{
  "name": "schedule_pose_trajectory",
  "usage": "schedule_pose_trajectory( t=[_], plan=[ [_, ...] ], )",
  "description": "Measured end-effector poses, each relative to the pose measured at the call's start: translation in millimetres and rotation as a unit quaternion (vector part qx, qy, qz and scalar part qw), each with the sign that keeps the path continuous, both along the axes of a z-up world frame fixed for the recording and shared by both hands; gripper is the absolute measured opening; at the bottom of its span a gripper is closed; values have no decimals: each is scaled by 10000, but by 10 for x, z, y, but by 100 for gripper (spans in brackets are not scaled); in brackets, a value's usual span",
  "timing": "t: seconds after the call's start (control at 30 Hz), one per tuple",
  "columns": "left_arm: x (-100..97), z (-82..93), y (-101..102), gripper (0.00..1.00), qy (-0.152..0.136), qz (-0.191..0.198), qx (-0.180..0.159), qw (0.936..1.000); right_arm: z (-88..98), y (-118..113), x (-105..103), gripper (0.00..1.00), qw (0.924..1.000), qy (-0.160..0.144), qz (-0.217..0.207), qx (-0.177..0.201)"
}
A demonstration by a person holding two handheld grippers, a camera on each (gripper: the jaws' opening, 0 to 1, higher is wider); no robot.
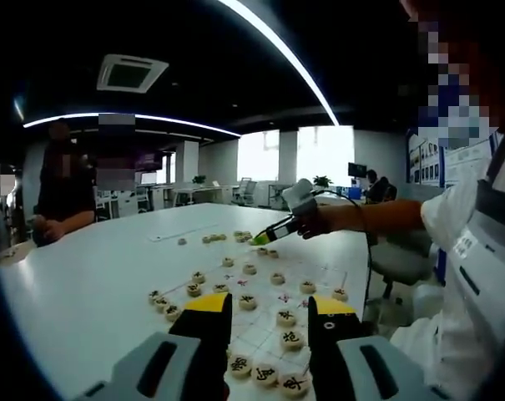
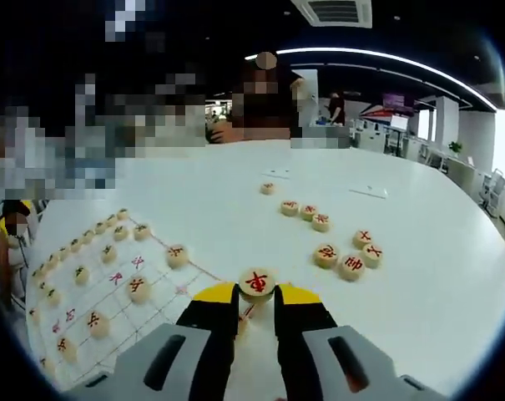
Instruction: Pick up the chess pieces one by one and place each piece onto its starting position on the chessboard, setting the pieces on their correct points until all the chess pieces are arranged in the starting layout
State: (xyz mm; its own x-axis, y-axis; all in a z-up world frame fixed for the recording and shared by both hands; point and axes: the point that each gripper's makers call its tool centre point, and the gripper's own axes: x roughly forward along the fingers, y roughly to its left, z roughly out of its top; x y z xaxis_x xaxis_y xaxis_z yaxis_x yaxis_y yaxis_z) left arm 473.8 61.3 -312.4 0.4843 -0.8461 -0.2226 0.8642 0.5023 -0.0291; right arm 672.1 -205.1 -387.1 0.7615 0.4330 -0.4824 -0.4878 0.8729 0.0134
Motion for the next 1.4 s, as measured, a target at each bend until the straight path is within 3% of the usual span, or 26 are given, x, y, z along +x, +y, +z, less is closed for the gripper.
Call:
schedule_pose_trajectory(
  t=[0.5,0.67,0.87,1.1,1.4],
  plan=[
    [11,3,11,38,3,9,-13,10000,-88,-23,-47,19,9997,204,14,-147],
    [10,9,10,38,0,8,-6,10000,-88,-18,-51,32,9998,210,3,-61],
    [10,6,8,38,3,18,-8,10000,-10,-38,-12,35,9999,63,-94,67],
    [5,-5,2,38,10,14,-3,10000,97,20,154,36,9998,-142,-115,102],
    [16,5,36,37,4,51,-19,10000,-36,82,493,35,9994,-136,-245,-183]
  ],
)
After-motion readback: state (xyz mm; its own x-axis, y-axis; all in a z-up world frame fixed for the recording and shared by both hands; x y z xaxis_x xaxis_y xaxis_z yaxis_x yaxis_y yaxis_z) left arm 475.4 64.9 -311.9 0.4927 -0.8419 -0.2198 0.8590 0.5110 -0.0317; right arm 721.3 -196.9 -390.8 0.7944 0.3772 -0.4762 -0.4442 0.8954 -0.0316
